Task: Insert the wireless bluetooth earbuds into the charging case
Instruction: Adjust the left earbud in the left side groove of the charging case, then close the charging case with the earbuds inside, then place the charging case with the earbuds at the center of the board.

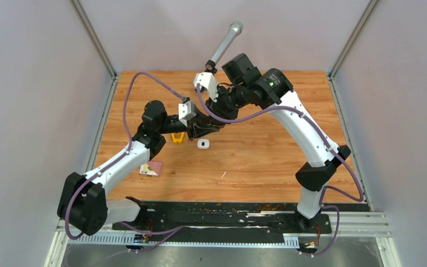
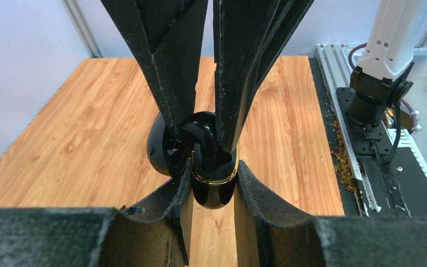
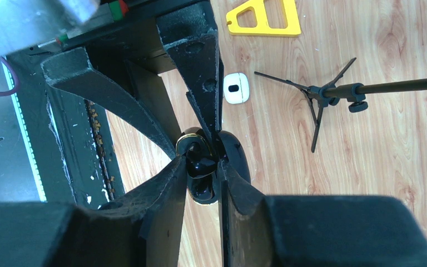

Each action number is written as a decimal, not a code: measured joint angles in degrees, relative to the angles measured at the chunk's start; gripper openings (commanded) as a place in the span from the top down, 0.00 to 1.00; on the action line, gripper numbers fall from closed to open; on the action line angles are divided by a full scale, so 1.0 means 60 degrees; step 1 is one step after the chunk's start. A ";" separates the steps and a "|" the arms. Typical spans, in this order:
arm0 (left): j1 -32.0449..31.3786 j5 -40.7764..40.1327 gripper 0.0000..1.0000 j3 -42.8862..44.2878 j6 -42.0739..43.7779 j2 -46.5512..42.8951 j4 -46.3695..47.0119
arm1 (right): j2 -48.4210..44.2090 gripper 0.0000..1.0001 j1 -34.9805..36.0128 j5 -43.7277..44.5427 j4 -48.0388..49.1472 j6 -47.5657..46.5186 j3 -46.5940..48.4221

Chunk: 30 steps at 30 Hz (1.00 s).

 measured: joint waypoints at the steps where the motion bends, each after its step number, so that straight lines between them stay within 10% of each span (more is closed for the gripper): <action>1: 0.0004 0.0007 1.00 0.0000 0.0004 0.0000 0.0000 | 0.0004 0.72 0.0004 0.0007 0.0004 0.0004 0.0000; 30: -0.0011 0.0204 1.00 -0.0237 -0.0710 -0.0138 0.0812 | -0.0892 0.53 -0.0142 -0.0481 0.0044 -0.1650 -0.0208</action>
